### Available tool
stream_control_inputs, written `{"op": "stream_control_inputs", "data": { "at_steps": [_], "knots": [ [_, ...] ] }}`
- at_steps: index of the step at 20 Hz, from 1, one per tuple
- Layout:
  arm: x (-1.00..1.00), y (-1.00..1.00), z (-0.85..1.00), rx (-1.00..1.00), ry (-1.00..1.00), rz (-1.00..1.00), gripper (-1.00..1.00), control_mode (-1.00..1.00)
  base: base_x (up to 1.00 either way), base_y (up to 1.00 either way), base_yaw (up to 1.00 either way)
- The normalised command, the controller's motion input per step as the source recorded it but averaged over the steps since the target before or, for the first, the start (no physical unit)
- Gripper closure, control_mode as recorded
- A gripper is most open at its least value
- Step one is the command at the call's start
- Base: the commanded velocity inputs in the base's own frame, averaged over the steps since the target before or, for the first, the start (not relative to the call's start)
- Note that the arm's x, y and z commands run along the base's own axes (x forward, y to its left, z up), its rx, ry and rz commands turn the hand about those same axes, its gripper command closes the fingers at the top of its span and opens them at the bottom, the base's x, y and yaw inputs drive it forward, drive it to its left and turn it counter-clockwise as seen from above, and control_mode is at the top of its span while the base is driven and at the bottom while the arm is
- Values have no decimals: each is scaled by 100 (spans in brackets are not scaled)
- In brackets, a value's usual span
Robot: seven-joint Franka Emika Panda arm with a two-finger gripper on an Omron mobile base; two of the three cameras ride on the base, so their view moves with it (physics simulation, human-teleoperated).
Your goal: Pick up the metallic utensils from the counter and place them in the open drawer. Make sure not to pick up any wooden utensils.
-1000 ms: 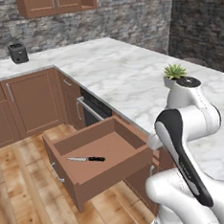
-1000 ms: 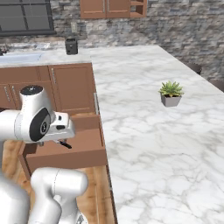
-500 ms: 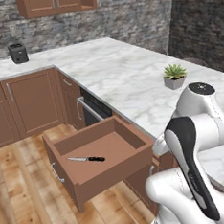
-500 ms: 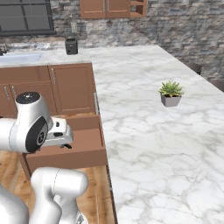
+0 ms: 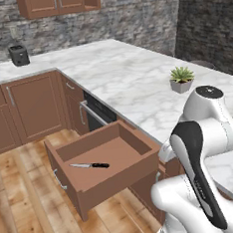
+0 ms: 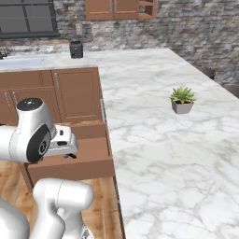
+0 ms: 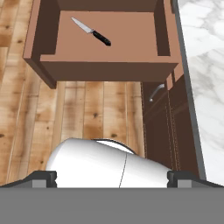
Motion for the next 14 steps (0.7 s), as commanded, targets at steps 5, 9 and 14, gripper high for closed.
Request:
{"op": "stream_control_inputs", "data": {
  "at_steps": [5, 9, 14],
  "knots": [
    [0, 0, 0, 0, 0, 0, -100, 100, -52, -3, -1],
    [0, 0, 0, 0, 0, 0, -100, 100, -100, -20, -14],
    [0, 0, 0, 0, 0, 0, -100, 100, -100, -22, -29]
  ]
}}
